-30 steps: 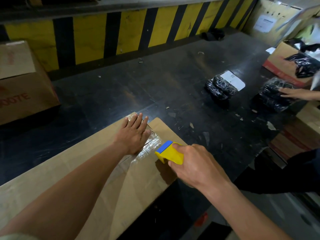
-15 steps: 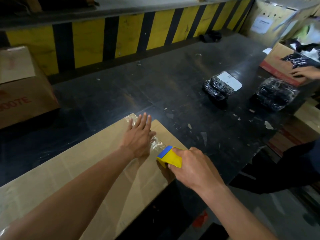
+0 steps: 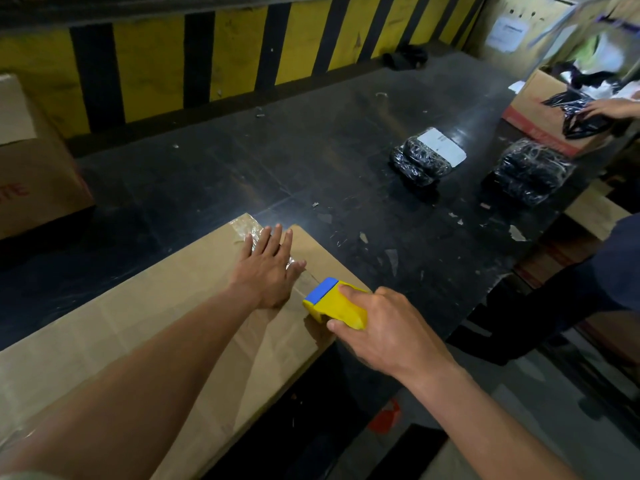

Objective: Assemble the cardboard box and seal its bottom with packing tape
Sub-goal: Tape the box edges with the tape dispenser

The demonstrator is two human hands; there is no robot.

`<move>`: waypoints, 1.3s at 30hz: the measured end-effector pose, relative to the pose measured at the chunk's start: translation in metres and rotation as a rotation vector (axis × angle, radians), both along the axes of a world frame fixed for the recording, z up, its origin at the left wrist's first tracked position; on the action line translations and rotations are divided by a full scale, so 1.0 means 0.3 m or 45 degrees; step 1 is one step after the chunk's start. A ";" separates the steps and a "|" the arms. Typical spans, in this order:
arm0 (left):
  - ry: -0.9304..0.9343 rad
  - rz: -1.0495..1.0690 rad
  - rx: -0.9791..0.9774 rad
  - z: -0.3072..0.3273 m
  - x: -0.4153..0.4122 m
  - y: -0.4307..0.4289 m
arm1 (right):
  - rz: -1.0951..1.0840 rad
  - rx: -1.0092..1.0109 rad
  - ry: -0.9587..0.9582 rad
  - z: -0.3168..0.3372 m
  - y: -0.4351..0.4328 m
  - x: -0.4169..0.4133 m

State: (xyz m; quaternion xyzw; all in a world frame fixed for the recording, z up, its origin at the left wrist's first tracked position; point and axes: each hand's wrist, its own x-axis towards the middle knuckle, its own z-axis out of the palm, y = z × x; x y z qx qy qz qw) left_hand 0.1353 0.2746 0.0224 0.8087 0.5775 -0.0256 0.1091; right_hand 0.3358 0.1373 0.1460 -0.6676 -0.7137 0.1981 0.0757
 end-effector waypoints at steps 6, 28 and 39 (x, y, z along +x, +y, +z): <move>-0.001 -0.012 0.013 -0.005 0.004 -0.005 | -0.048 0.041 0.031 -0.019 -0.066 0.022; 0.055 -0.074 -0.023 0.021 0.097 -0.103 | -0.147 0.021 -0.006 -0.051 -0.134 0.119; 0.045 -0.140 0.016 0.022 0.193 -0.212 | -0.211 0.072 -0.005 -0.143 -0.214 0.102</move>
